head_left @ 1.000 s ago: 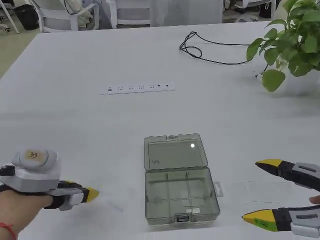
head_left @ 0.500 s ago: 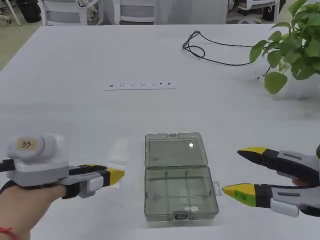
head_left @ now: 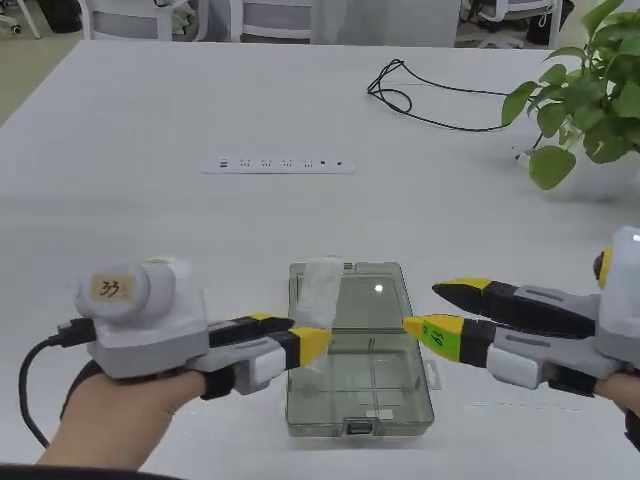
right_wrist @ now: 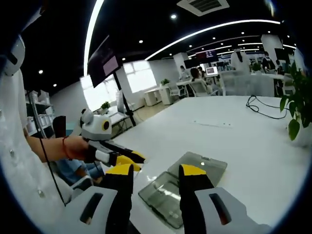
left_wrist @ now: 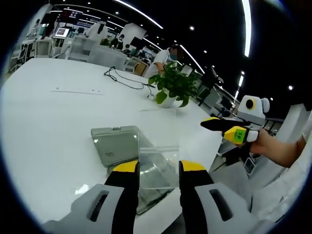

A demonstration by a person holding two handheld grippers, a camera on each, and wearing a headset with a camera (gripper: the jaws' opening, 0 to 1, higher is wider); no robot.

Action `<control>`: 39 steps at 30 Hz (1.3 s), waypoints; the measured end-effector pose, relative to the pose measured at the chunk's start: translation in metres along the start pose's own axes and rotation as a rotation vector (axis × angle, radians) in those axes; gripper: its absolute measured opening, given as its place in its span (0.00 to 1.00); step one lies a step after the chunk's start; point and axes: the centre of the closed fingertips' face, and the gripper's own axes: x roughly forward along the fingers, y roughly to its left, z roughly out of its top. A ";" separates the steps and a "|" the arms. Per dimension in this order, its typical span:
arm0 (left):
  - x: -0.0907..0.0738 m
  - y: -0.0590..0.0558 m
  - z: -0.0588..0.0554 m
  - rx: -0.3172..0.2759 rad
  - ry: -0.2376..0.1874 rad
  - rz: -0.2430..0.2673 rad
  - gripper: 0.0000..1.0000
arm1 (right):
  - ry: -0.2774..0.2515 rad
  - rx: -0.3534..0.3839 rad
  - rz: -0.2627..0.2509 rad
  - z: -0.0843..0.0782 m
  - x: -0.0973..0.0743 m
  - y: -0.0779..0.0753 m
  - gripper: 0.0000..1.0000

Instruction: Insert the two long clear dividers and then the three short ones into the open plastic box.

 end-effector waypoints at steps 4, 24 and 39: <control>0.008 -0.010 0.004 0.024 -0.016 -0.019 0.30 | 0.016 0.056 -0.032 -0.005 0.007 -0.001 0.31; 0.020 -0.037 -0.002 0.083 0.000 -0.060 0.30 | 0.057 0.199 -0.097 -0.028 0.026 0.000 0.13; 0.022 -0.046 -0.003 0.100 -0.016 -0.071 0.35 | 0.068 0.269 -0.144 -0.028 0.026 -0.004 0.07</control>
